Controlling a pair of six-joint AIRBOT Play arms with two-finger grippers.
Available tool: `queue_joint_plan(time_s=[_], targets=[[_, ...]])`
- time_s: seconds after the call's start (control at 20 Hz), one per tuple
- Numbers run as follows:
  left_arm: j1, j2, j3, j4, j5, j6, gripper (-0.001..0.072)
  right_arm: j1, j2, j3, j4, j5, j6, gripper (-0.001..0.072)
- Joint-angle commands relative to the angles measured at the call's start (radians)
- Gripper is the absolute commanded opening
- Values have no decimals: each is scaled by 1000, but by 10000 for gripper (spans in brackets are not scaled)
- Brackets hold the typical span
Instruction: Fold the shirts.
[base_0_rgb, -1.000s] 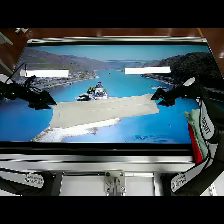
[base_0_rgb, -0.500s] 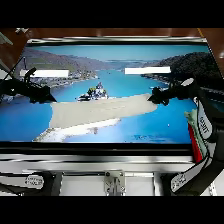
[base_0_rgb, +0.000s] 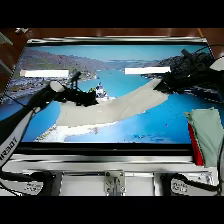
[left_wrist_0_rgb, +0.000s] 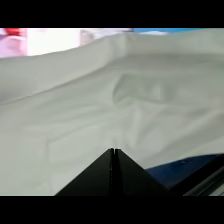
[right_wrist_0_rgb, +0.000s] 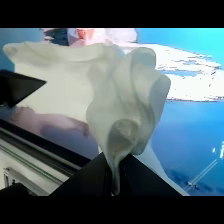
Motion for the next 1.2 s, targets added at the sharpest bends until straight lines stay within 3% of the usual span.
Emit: queue_joint_plan(time_s=[0.0,0.35,0.55,0.65,0.75,1.0,1.15], targets=[[-183,-42,-14,-165,248,-12,42,2,178,1,-42,82,87,64],[-371,-255,122,-421,232,-11,42,2,304,1,-69,92,169,64],[-362,-302,216,-438,219,-11,40,3,303,1,-80,79,191,64],[-304,-269,209,-302,181,-16,38,3,298,1,-79,59,198,64],[-214,-193,182,-74,127,-84,38,19,275,1,-70,37,197,64],[109,129,157,633,-70,-238,38,276,134,1,-62,-158,186,64],[328,355,158,724,-87,-259,39,498,5,1,-53,-369,185,63]])
